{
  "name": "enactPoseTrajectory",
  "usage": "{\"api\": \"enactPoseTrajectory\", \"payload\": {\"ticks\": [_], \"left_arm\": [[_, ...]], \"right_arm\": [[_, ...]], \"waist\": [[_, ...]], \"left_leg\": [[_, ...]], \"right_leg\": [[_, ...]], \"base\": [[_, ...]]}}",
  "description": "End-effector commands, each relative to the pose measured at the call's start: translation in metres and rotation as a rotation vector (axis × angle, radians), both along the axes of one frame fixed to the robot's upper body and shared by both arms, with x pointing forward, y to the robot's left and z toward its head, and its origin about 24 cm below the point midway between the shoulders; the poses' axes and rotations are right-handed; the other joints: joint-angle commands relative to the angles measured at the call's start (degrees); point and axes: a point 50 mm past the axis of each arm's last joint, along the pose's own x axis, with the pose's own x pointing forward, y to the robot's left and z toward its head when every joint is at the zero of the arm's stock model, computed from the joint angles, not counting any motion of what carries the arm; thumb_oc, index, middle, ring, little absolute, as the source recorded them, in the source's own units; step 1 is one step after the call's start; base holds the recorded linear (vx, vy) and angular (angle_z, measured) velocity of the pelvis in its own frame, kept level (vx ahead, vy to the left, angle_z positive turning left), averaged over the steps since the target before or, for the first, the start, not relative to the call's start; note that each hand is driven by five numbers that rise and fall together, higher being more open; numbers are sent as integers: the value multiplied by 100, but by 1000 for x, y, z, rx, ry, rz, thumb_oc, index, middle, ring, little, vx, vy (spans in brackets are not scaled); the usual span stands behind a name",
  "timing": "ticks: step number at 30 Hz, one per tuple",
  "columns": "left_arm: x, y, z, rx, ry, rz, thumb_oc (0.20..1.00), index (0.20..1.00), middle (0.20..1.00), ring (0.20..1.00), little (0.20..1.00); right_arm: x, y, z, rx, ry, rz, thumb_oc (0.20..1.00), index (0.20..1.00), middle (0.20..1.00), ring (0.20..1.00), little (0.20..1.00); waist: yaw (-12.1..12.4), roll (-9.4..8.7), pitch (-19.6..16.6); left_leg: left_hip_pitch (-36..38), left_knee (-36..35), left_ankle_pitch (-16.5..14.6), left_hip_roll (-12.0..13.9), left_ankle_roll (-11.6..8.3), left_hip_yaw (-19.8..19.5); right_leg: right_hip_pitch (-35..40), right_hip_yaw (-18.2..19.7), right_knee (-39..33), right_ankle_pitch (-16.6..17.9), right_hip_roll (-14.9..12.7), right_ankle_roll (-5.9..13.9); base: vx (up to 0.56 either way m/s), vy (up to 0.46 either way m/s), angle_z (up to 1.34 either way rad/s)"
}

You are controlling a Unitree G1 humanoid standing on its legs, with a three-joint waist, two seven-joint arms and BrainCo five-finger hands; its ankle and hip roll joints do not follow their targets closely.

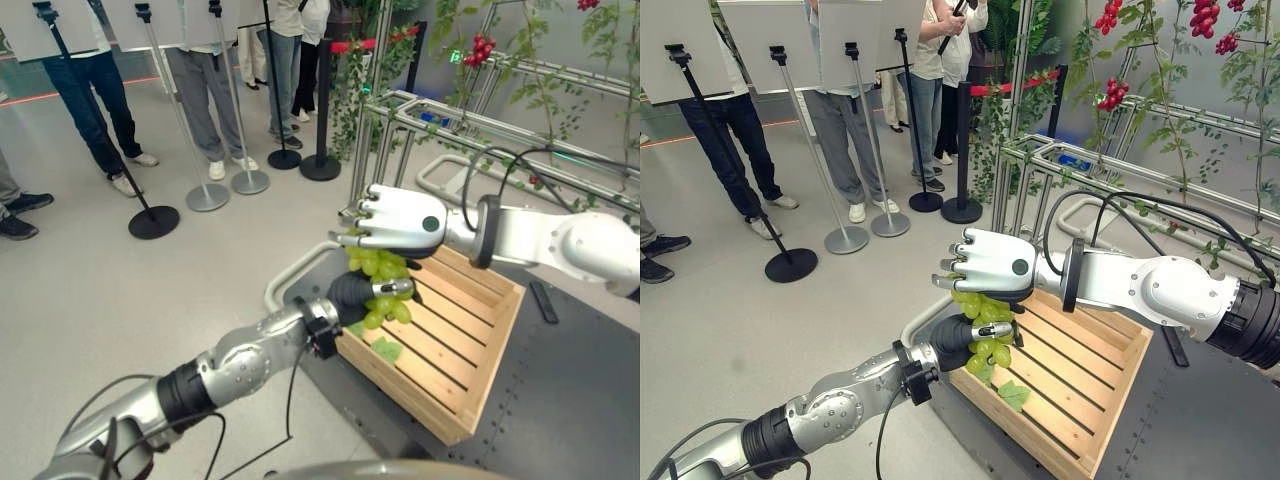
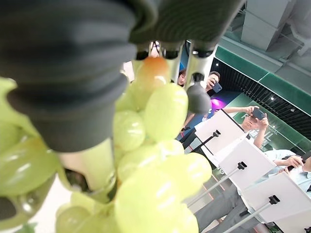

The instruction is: Pick up the fruits from the basket on one side to the basket on the other side

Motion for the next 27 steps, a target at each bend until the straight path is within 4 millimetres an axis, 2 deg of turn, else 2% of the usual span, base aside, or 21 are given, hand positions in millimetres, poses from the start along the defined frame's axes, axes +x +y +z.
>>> {"api": "enactPoseTrajectory", "payload": {"ticks": [1,4,5,6,7,10,11,12,15,16,18,20,21,22,23,24,25,26,27], "left_arm": [[20,16,28,-103,-147,139,200,200,200,200,200],[32,35,36,-74,-234,243,200,200,200,200,200],[32,34,35,-71,-234,241,200,200,200,200,200],[36,44,41,-56,-281,282,200,200,200,200,200],[36,44,40,-53,-281,280,200,200,200,200,200],[38,60,39,-49,-294,357,200,200,200,200,200],[39,70,43,-47,-332,409,200,200,200,200,200],[38,73,41,-50,-324,431,200,200,200,200,200],[41,87,42,-38,-372,539,200,200,200,200,200],[41,90,40,-40,-366,563,200,200,200,200,200],[43,100,42,-25,-415,636,200,200,200,200,200],[43,105,42,-34,-427,687,200,200,200,200,200],[42,110,44,-19,-465,727,200,200,200,200,200],[41,114,43,-12,-473,757,200,200,200,200,200],[40,121,45,6,-506,797,200,200,200,200,200],[36,131,48,16,-555,865,200,200,200,200,200],[36,131,48,16,-556,865,200,200,200,200,200],[35,133,49,18,-575,897,200,200,200,200,200],[34,135,51,18,-596,911,200,200,200,200,200]], "right_arm": [[-2,-5,18,41,-100,-10,1000,1000,1000,1000,1000],[5,-23,6,70,-59,-120,1000,1000,1000,1000,1000],[4,-24,6,72,-59,-121,1000,1000,1000,1000,1000],[5,-31,1,87,-40,-161,1000,1000,1000,1000,1000],[4,-32,0,90,-40,-162,1000,1000,1000,1000,1000],[0,-43,-7,190,10,-212,1000,1000,1000,1000,1000],[-1,-48,-7,313,59,-230,1000,1000,1000,1000,1000],[-7,-53,-9,399,91,-250,1000,1000,1000,1000,1000],[-17,-59,-11,844,296,-213,1000,1000,1000,1000,1000],[-20,-58,-13,938,365,-190,1000,1000,1000,1000,1000],[-21,-60,-18,1171,523,-142,1000,1000,1000,1000,1000],[-20,-56,-24,1283,671,-94,1000,1000,1000,1000,1000],[-18,-59,-31,1451,799,-45,1000,1000,1000,1000,1000],[-17,-59,-35,1535,882,2,1000,1000,1000,1000,1000],[-14,-55,-44,1641,1040,70,1000,1000,1000,1000,1000],[-14,-56,-59,1834,1217,167,1000,1000,1000,1000,1000],[-14,-56,-59,1834,1218,168,1000,1000,1000,1000,1000],[-12,-54,-67,1905,1289,196,1000,1000,1000,1000,1000],[-13,-54,-71,1911,1319,200,1000,1000,1000,1000,1000]], "waist": [[-14,-224,16],[40,-252,24],[45,-268,23],[88,-275,22],[93,-293,19],[150,-314,32],[161,-290,59],[213,-339,64],[314,-321,123],[339,-320,123],[357,-297,108],[377,-270,117],[376,-229,132],[376,-212,134],[382,-176,176],[381,-100,281],[382,-103,264],[345,-64,321],[304,-63,341]], "left_leg": [[101,171,-445,-1,84,-119],[79,139,-430,-33,89,-181],[79,137,-428,-34,89,-186],[69,116,-421,-57,97,-223],[68,115,-420,-59,97,-229],[22,98,-413,-124,123,-316],[22,103,-440,-150,137,-361],[-25,110,-427,-193,168,-409],[-53,121,-477,-286,244,-535],[-46,119,-495,-310,267,-553],[-75,134,-519,-379,336,-606],[-37,122,-555,-411,379,-615],[-10,117,-579,-436,433,-627],[-15,114,-580,-454,473,-609],[23,113,-604,-473,532,-599],[67,128,-606,-502,635,-638],[38,133,-595,-505,639,-634],[79,115,-572,-517,668,-712],[101,89,-567,-524,665,-780]], "right_leg": [[-65,7,290,-107,-172,401],[-53,-51,285,-92,-200,409],[-51,-56,284,-92,-200,410],[-44,-96,286,-85,-221,415],[-42,-102,285,-85,-222,417],[-38,-191,309,-74,-276,431],[-26,-235,344,-84,-308,443],[-47,-282,378,-70,-355,448],[-28,-417,470,-77,-472,477],[-26,-439,489,-78,-498,484],[-65,-443,559,-75,-572,508],[-106,-391,699,-113,-619,521],[-191,-351,901,-151,-673,530],[-296,-289,1060,-144,-723,533],[-461,-166,1399,-187,-784,540],[-698,81,2242,-215,-848,564],[-725,85,2242,-203,-851,562],[-868,307,2665,-265,-707,554],[-981,520,2772,-334,-529,538]], "base": [[0,0,0],[0,0,0],[-15,-19,3],[0,0,0],[-3,-2,8],[1,33,12],[-16,74,21],[-14,89,30],[-9,120,26],[2,133,7],[2,156,14],[-2,167,14],[-20,174,7],[-44,197,3],[-61,237,-3],[-52,191,-8],[-26,167,-6],[-7,50,5],[-6,33,32]]}}
